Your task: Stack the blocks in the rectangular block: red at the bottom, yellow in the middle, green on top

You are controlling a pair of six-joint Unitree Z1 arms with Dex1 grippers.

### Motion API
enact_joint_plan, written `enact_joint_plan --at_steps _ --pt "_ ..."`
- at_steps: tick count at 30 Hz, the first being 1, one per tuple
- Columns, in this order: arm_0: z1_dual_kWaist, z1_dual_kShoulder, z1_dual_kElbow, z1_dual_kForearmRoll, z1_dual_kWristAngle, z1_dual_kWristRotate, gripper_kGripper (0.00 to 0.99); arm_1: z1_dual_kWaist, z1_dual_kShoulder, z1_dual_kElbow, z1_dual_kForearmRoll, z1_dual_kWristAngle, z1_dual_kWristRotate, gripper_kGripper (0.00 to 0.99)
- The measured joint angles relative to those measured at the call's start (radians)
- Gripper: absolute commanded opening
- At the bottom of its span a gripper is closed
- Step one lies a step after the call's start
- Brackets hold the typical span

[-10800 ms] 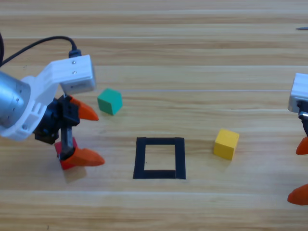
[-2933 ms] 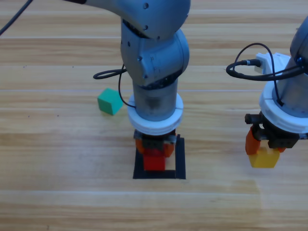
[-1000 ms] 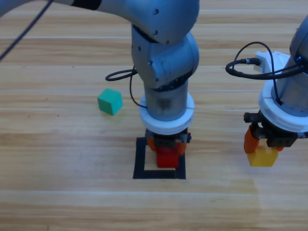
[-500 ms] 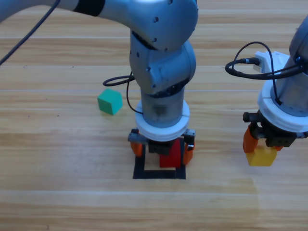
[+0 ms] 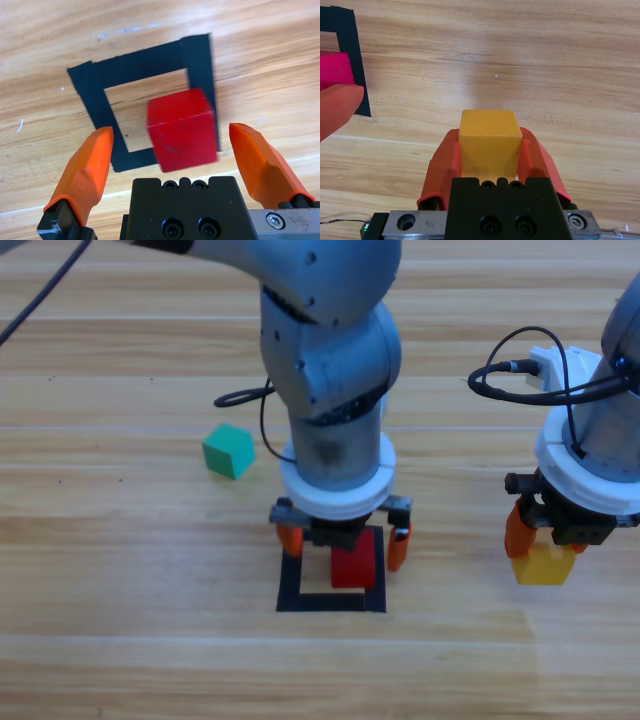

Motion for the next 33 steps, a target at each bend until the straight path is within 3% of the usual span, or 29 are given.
enact_joint_plan --at_steps 8,17,25,29,33 --pt "0.001 -0.073 -0.132 0.104 -0.002 0.0 0.99 0.0 0.0 0.004 -0.002 0.0 0.0 0.15" --pt "0.01 -0.094 -0.132 0.13 0.009 0.04 0.99 0.0 -0.003 0.004 -0.002 0.0 -0.023 0.15" --pt "0.055 -0.254 -0.104 0.143 0.093 0.131 0.99 0.025 -0.003 -0.046 0.033 -0.031 -0.048 0.15" --pt "0.133 -0.345 -0.003 0.14 0.192 0.225 0.99 0.04 0.001 -0.237 0.156 -0.034 -0.055 0.15" --pt "0.198 -0.422 0.161 0.015 0.218 0.321 0.99 0.065 0.013 -0.389 0.247 -0.035 -0.054 0.15"
